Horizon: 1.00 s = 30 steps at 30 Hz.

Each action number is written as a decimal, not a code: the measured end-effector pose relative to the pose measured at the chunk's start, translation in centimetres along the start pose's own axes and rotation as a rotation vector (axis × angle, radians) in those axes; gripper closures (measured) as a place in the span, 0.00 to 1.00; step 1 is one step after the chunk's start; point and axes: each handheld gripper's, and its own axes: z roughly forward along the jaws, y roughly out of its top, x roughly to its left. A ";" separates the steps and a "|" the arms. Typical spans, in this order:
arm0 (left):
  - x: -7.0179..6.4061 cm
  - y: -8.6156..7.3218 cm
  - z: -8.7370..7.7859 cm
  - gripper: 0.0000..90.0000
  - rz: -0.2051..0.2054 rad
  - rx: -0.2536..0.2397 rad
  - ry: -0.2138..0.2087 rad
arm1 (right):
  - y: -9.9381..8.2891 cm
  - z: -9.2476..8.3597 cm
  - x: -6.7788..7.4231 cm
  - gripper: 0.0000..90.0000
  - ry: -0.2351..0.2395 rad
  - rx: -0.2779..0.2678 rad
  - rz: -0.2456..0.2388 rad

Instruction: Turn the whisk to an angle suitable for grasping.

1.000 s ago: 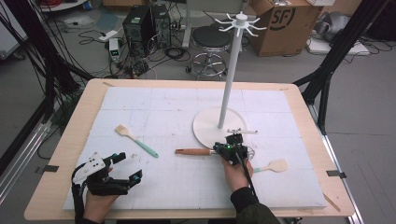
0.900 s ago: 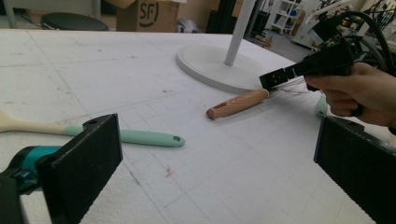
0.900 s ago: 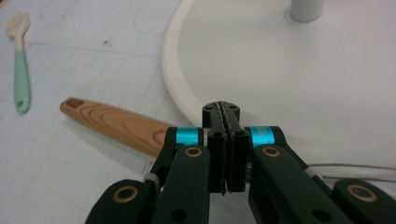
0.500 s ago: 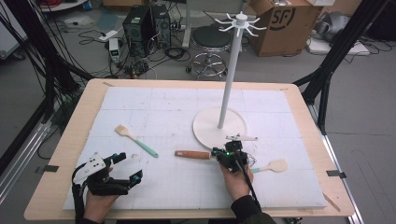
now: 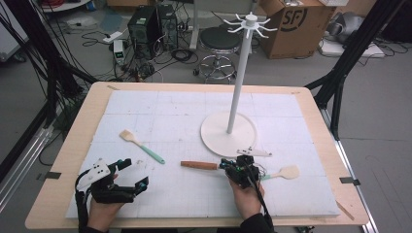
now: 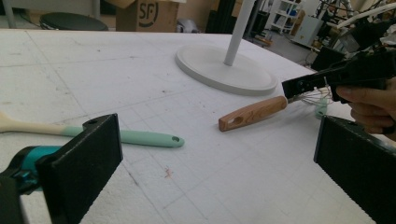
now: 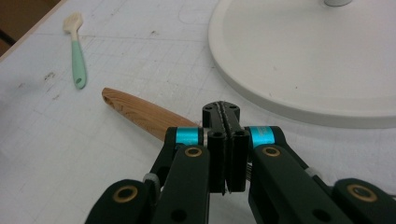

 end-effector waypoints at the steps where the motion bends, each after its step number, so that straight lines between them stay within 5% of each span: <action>1: 0.0 0.0 0.0 0.02 0.000 0.000 0.000 | 0.0 0.0 0.0 1.00 0.000 0.000 0.000; 8: 0.0 0.0 0.0 0.02 -0.002 -0.001 0.000 | -0.4 -0.3 0.5 1.00 -0.012 -0.027 -0.023; 11: 0.0 0.0 0.0 0.02 -0.001 -0.001 -0.001 | -0.4 -0.8 0.8 1.00 0.032 -0.100 -0.042; 13: 0.0 0.0 0.1 0.02 0.000 0.001 0.002 | -0.3 -0.8 1.0 1.00 0.055 -0.102 -0.044; 19: 0.0 0.0 0.1 0.02 0.001 0.001 -0.002 | -1.0 1.9 3.6 1.00 0.199 -0.002 -0.034; 30: 0.0 0.0 0.1 0.02 0.002 0.002 -0.002 | -1.1 4.7 6.4 1.00 0.223 0.094 -0.092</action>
